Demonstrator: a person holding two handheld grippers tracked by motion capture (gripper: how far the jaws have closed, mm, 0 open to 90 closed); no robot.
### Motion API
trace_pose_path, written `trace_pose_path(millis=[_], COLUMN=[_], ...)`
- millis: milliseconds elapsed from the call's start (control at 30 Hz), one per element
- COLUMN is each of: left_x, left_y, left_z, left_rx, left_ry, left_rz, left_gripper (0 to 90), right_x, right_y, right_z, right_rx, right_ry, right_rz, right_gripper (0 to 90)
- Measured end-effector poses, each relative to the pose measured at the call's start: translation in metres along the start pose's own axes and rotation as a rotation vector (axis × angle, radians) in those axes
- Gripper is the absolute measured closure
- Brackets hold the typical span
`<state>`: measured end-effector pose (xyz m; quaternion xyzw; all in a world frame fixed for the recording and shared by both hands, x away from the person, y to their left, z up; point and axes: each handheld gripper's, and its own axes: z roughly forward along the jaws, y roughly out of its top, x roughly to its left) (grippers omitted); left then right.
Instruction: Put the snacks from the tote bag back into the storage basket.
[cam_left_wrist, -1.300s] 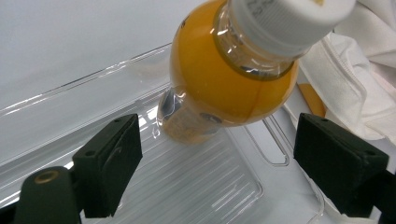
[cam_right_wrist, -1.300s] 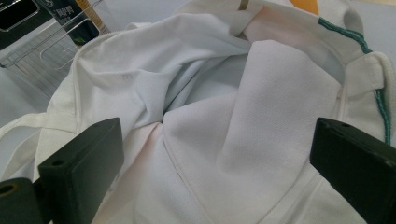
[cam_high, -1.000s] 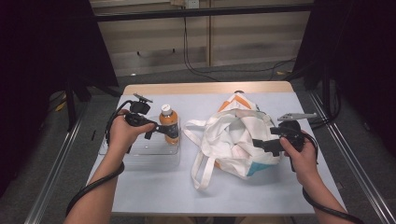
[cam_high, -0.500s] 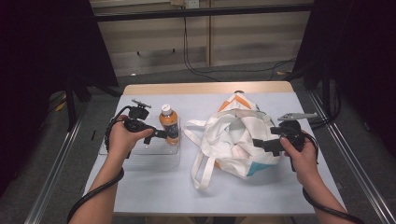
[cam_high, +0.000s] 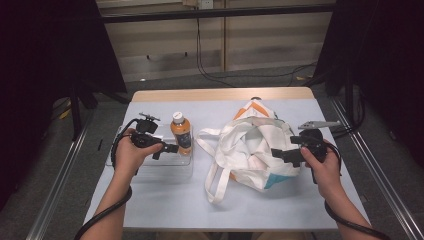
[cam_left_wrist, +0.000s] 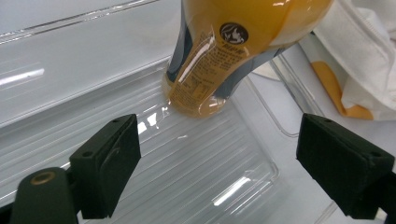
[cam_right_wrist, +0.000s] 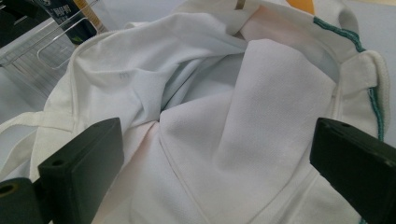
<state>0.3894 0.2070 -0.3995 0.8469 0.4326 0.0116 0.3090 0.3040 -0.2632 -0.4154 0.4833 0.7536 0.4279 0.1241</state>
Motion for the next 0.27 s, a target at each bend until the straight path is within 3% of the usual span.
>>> trace_pose_path(millis=[33, 267], left_x=[-0.0009, -0.0013], left_y=[-0.0009, -0.0061], left_z=[0.0010, 0.0020], left_rx=[-0.012, -0.046], left_ry=[-0.001, 0.004], left_rz=[-0.017, -0.025], left_gripper=[13.5, 12.0], right_x=[-0.0003, -0.0037], right_y=[-0.0001, -0.0020], right_z=[-0.0002, -0.0018], right_rx=[-0.001, -0.002], right_ry=[-0.002, -0.003], right_rz=[0.000, 0.005], right_gripper=[2.7, 2.7])
